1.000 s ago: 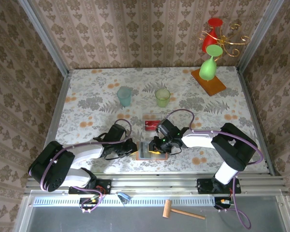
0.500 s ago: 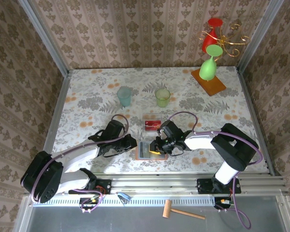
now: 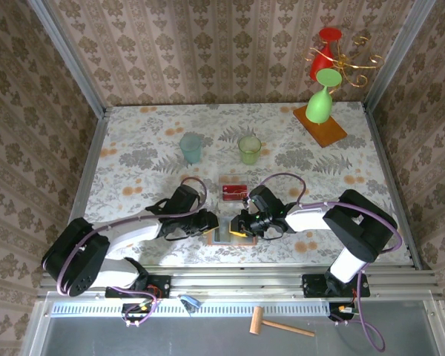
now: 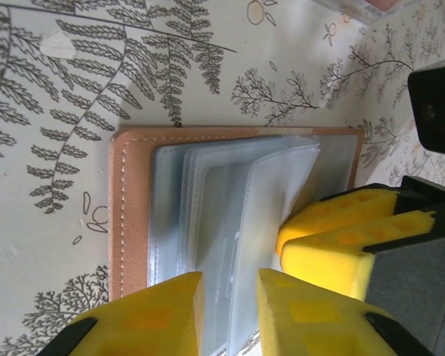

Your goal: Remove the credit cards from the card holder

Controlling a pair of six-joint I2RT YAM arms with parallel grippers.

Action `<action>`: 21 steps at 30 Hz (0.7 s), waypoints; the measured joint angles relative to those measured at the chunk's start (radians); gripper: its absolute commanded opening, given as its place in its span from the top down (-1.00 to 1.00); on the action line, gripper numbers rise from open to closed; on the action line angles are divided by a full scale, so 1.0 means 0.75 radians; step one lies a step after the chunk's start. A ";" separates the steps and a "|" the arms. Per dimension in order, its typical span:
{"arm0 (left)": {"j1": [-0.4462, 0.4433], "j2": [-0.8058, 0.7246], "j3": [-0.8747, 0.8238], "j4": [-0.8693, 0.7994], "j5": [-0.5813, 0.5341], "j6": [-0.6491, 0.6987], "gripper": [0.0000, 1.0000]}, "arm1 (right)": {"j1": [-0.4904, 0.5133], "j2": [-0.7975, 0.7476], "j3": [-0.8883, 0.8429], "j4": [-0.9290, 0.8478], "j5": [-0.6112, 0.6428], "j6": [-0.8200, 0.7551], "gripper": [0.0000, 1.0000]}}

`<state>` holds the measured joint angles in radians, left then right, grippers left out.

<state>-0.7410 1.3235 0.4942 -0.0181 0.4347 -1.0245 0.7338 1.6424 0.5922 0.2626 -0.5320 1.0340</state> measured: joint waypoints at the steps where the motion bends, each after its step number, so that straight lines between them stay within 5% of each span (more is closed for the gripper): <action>1: 0.000 0.010 0.000 0.010 -0.001 -0.002 0.47 | -0.001 0.000 -0.002 0.004 -0.001 0.003 0.61; 21: -0.008 0.130 -0.001 0.206 0.052 -0.071 0.63 | -0.019 0.013 -0.024 0.075 -0.035 0.029 0.61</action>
<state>-0.7467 1.4208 0.4934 0.1364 0.4740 -1.0779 0.7193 1.6520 0.5739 0.3187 -0.5583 1.0557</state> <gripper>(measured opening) 0.195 0.194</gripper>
